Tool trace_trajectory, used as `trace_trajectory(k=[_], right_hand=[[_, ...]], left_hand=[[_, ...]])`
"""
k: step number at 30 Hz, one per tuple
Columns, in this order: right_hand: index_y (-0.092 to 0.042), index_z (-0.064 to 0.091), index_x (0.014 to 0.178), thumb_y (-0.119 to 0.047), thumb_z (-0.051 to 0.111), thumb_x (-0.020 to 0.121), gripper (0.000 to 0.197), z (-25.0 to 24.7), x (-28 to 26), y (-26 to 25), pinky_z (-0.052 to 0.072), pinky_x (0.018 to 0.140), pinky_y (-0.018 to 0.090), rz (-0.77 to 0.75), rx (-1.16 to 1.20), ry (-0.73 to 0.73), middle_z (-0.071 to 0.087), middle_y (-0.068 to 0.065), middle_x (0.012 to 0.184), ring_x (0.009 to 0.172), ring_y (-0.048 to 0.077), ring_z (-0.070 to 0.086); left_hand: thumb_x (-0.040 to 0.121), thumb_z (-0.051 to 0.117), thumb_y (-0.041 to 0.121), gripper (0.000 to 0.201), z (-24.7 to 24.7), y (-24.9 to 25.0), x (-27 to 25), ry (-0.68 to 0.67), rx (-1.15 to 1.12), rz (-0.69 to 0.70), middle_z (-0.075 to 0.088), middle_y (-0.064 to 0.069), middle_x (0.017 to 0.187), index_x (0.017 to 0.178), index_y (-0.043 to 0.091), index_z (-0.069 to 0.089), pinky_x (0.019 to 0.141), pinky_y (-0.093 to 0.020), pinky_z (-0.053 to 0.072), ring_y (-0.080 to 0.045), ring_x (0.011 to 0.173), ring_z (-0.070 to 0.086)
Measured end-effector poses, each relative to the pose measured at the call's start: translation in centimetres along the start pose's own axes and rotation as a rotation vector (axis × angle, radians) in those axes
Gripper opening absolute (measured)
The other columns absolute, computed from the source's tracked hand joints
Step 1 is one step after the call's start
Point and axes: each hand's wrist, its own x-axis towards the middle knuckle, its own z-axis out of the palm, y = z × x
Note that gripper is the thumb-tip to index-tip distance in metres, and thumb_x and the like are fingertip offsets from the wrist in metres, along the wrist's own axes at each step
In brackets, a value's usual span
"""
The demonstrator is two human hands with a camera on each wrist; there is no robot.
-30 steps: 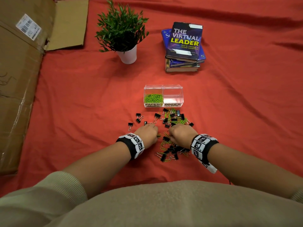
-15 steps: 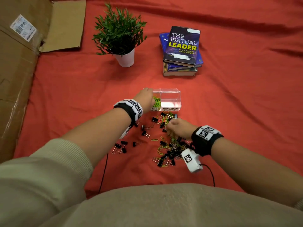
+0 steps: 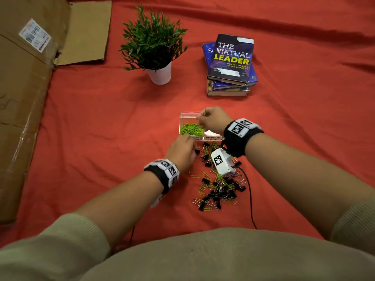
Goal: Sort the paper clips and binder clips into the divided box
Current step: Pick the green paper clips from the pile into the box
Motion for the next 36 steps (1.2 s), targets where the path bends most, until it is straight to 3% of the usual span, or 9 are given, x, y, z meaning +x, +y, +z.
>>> trace_trajectory(k=[4, 6, 8, 12, 15, 19, 24, 31, 36], right_hand=[[-0.009, 0.066, 0.107, -0.008, 0.050, 0.089, 0.024, 1.8, 0.6, -0.1, 0.048, 0.074, 0.029, -0.128, -0.419, -0.058, 0.069, 0.011, 0.105, 0.084, 0.022, 0.060], [-0.011, 0.064, 0.113, -0.005, 0.049, 0.087, 0.031, 2.1, 0.1, 0.1, 0.047, 0.084, 0.028, -0.178, -0.482, -0.108, 0.067, 0.009, 0.113, 0.099, 0.024, 0.062], [-0.011, 0.065, 0.112, -0.004, 0.049, 0.086, 0.032, 1.6, -0.5, 0.4, 0.050, 0.087, 0.032, -0.209, -0.443, -0.084, 0.068, 0.008, 0.110, 0.098, 0.023, 0.064], [-0.006, 0.067, 0.090, -0.013, 0.052, 0.091, 0.017, -0.8, -2.6, 2.5, 0.049, 0.059, 0.033, -0.162, -0.264, 0.077, 0.065, 0.001, 0.075, 0.061, 0.014, 0.057], [-0.008, 0.066, 0.085, -0.020, 0.052, 0.093, 0.021, -2.2, -4.5, 6.0, 0.052, 0.054, 0.030, -0.054, -0.390, -0.003, 0.067, 0.008, 0.079, 0.061, 0.017, 0.058], [-0.009, 0.064, 0.096, -0.015, 0.053, 0.089, 0.014, -2.5, -6.1, 10.7, 0.049, 0.070, 0.026, -0.017, -0.640, -0.032, 0.065, 0.008, 0.097, 0.082, 0.020, 0.060], [-0.011, 0.055, 0.118, -0.026, 0.066, 0.084, 0.039, -1.2, -6.4, 13.1, 0.049, 0.098, 0.031, 0.020, -0.603, 0.025, 0.054, 0.004, 0.115, 0.104, 0.019, 0.055], [-0.011, 0.055, 0.120, -0.022, 0.066, 0.083, 0.040, -0.8, -7.1, 13.6, 0.045, 0.099, 0.030, -0.018, -0.599, 0.032, 0.053, 0.004, 0.114, 0.110, 0.019, 0.048], [-0.014, 0.060, 0.098, -0.025, 0.066, 0.085, 0.018, -0.5, -7.4, 13.4, 0.043, 0.087, 0.029, -0.034, -0.617, -0.015, 0.050, 0.000, 0.099, 0.097, 0.018, 0.048]], left_hand=[[0.083, 0.051, 0.006, 0.048, 2.0, -0.3, -1.6, -0.221, 0.085, 0.103, 0.049, -0.009, 0.136, 0.131, 0.007, 0.051, 0.099, -0.043, 0.043, -0.030, 0.121, 0.046], [0.083, 0.050, 0.006, 0.050, 2.0, -0.6, -1.8, -0.246, 0.114, 0.112, 0.048, -0.010, 0.138, 0.134, 0.006, 0.049, 0.102, -0.042, 0.041, -0.030, 0.124, 0.044], [0.082, 0.051, 0.007, 0.041, 1.7, -0.9, -1.8, -0.222, 0.137, 0.125, 0.056, -0.012, 0.124, 0.122, 0.004, 0.057, 0.096, -0.043, 0.044, -0.031, 0.114, 0.050], [0.086, 0.049, 0.019, 0.023, 1.1, -1.0, -1.7, -0.201, 0.224, 0.091, 0.056, -0.010, 0.107, 0.103, 0.006, 0.058, 0.084, -0.040, 0.044, -0.029, 0.102, 0.052], [0.090, 0.046, 0.017, 0.022, 1.1, -0.4, -0.9, -0.194, 0.180, 0.067, 0.054, -0.011, 0.109, 0.106, 0.005, 0.056, 0.087, -0.041, 0.045, -0.029, 0.103, 0.051], [0.091, 0.047, 0.005, 0.031, 1.9, 1.1, 0.7, -0.223, 0.126, -0.027, 0.052, -0.012, 0.121, 0.122, 0.004, 0.052, 0.092, -0.044, 0.049, -0.030, 0.112, 0.051], [0.083, 0.050, -0.008, 0.036, 2.6, 2.2, 1.3, -0.210, 0.213, -0.021, 0.048, -0.017, 0.127, 0.118, 0.001, 0.051, 0.085, -0.042, 0.049, -0.033, 0.114, 0.050], [0.083, 0.046, -0.010, 0.040, 2.5, 2.1, 1.2, -0.233, 0.170, -0.078, 0.051, -0.017, 0.121, 0.122, 0.002, 0.047, 0.090, -0.043, 0.047, -0.034, 0.114, 0.049], [0.089, 0.044, -0.001, 0.026, 2.6, 1.8, 0.5, -0.220, 0.173, -0.104, 0.050, -0.016, 0.118, 0.114, 0.004, 0.048, 0.085, -0.044, 0.048, -0.034, 0.107, 0.052]])
